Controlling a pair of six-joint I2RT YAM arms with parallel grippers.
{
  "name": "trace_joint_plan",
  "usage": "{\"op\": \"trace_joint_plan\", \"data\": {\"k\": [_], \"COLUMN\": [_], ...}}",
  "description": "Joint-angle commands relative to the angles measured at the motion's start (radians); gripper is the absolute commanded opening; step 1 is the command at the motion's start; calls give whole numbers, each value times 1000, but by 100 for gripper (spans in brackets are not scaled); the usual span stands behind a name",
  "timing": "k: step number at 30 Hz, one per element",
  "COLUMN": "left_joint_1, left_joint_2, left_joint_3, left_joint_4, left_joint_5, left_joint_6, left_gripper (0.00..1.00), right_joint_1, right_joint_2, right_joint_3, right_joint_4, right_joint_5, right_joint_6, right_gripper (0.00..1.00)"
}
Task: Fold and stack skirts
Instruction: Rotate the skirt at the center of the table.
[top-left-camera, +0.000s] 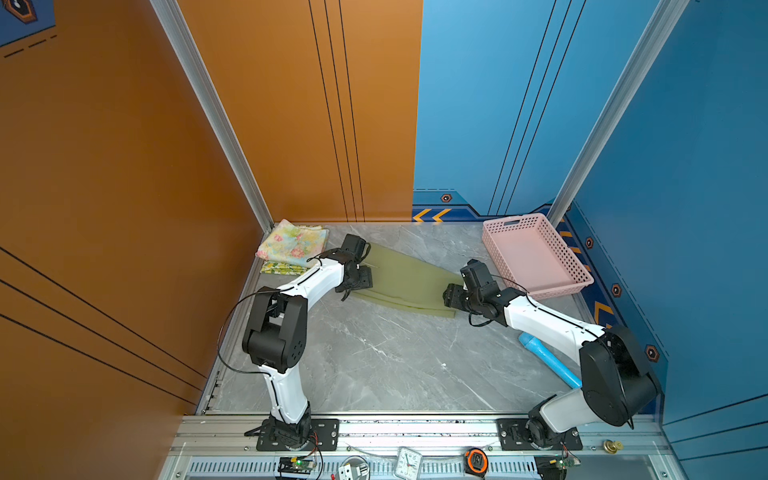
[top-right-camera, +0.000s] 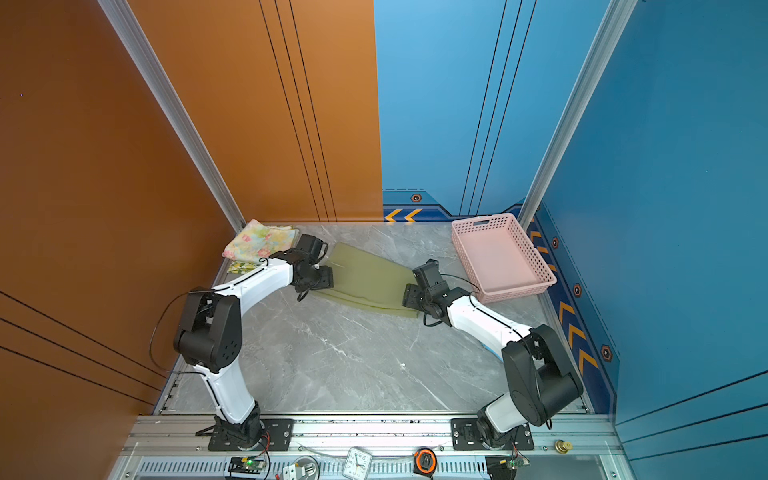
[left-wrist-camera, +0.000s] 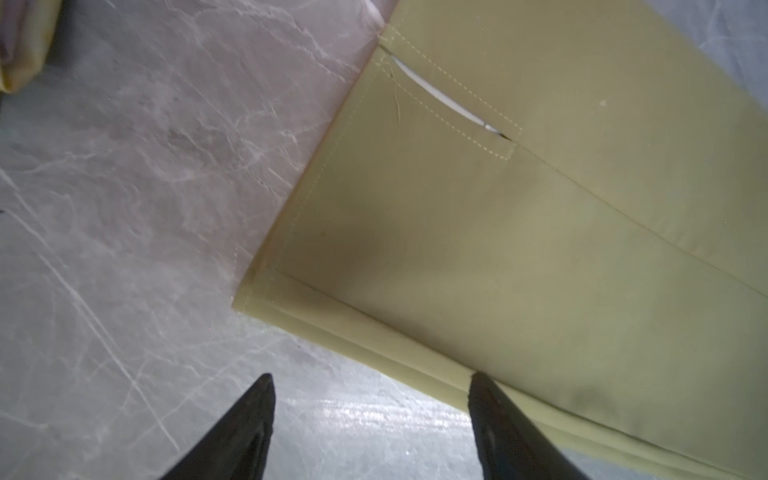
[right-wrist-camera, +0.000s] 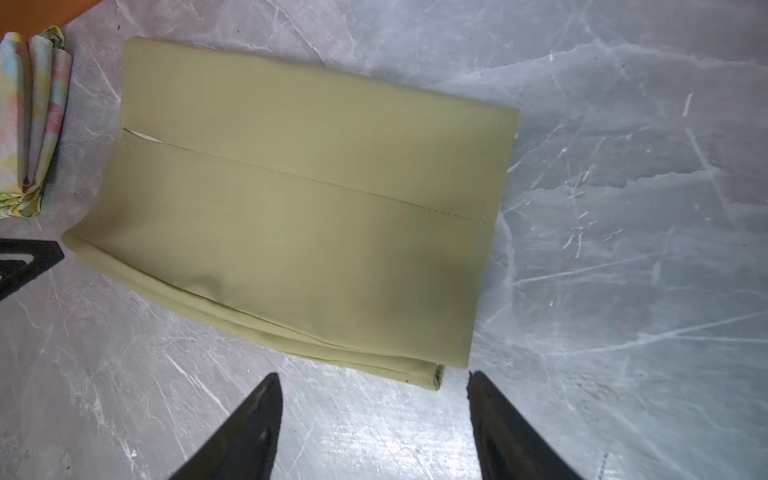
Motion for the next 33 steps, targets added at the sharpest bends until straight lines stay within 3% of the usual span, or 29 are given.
{"op": "trace_joint_plan", "data": {"k": [1, 7, 9, 13, 17, 20, 25, 33], "left_joint_1": [37, 72, 84, 94, 95, 91, 70, -49], "left_joint_2": [46, 110, 132, 167, 162, 145, 86, -63], "left_joint_3": [50, 84, 90, 97, 72, 42, -55, -267], "left_joint_4": [-41, -40, -40, -39, -38, -38, -12, 79], "left_joint_5": [-10, 32, 55, 79, 73, 74, 58, 30], "left_joint_6": [37, 49, 42, 39, 20, 4, -38, -155], "left_gripper": [75, 72, 67, 48, 18, 9, 0, 0], "right_joint_1": [12, 11, 12, 11, -2, -29, -74, -143], "right_joint_2": [-18, -9, -7, -2, -2, 0, -5, 3], "right_joint_3": [-22, -23, -21, -18, -23, -26, -29, -48], "right_joint_4": [-11, -4, -5, -4, -5, -6, -7, -32], "right_joint_5": [19, 12, 12, 11, 15, 6, -10, -23], "right_joint_6": [-15, -18, -19, -26, -32, -36, -42, -21], "right_gripper": [70, 70, 70, 70, 69, 70, 70, 72]}}
